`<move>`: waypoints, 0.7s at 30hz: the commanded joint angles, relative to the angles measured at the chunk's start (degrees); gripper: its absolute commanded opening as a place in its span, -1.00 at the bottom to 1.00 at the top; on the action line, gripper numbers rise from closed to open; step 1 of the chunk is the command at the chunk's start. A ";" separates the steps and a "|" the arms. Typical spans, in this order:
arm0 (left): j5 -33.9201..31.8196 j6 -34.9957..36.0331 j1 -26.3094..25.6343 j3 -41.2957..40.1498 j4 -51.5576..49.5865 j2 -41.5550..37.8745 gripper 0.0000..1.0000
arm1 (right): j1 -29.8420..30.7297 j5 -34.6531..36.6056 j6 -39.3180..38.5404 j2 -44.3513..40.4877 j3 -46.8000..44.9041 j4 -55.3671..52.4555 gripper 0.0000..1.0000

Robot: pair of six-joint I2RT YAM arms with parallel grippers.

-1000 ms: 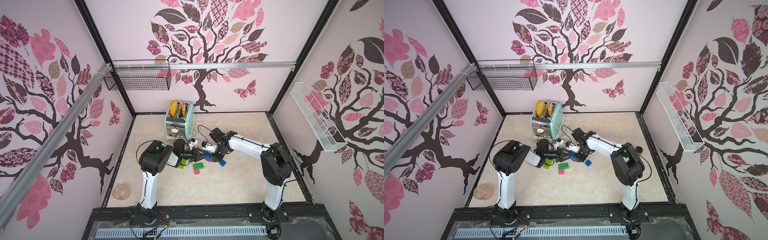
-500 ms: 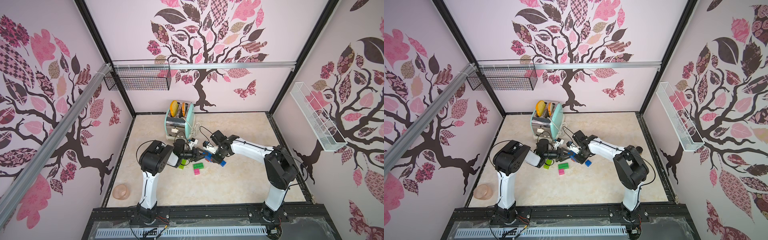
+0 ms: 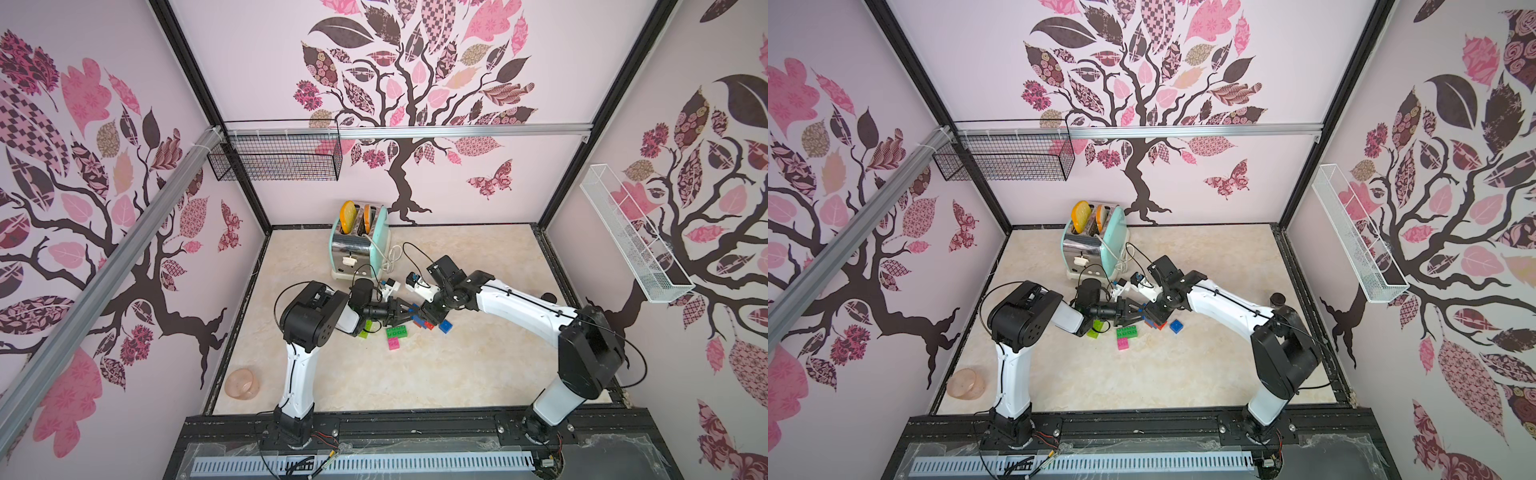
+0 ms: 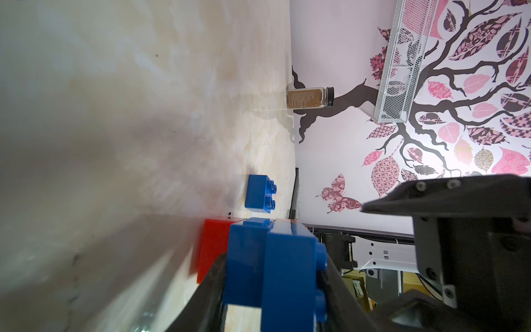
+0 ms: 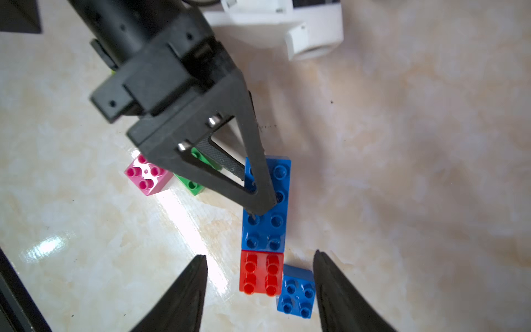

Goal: Assemble a heart with lego
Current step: Pick up the lego brick from the center of the board.

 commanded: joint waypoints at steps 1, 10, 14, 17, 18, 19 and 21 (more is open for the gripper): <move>-2.12 1.39 1.68 -0.48 -2.17 -0.55 -0.26 | 3.46 -1.27 -1.91 -1.93 -1.99 0.42 0.23; -6.39 1.17 5.83 -2.49 -2.56 -2.23 -0.27 | 8.32 -7.54 -5.74 0.84 -3.81 4.72 0.19; -6.58 1.07 6.12 -2.77 -2.56 -2.58 -0.26 | 8.97 -6.17 -8.15 4.85 -2.47 5.37 0.18; -6.64 1.00 6.26 -2.90 -2.51 -2.41 -0.26 | 9.67 -4.20 -11.37 7.00 -2.10 6.39 0.18; -6.60 0.71 6.26 -2.90 -2.31 -2.40 -0.26 | 9.82 -3.51 -12.57 7.81 -1.77 6.47 0.19; -6.59 0.56 6.30 -2.89 -2.21 -2.31 -0.26 | 9.84 -2.85 -13.48 8.49 -1.52 6.52 0.19; -6.65 0.53 6.47 -2.97 -2.12 -2.39 -0.26 | 9.84 -1.82 -15.22 9.70 -1.04 6.83 0.20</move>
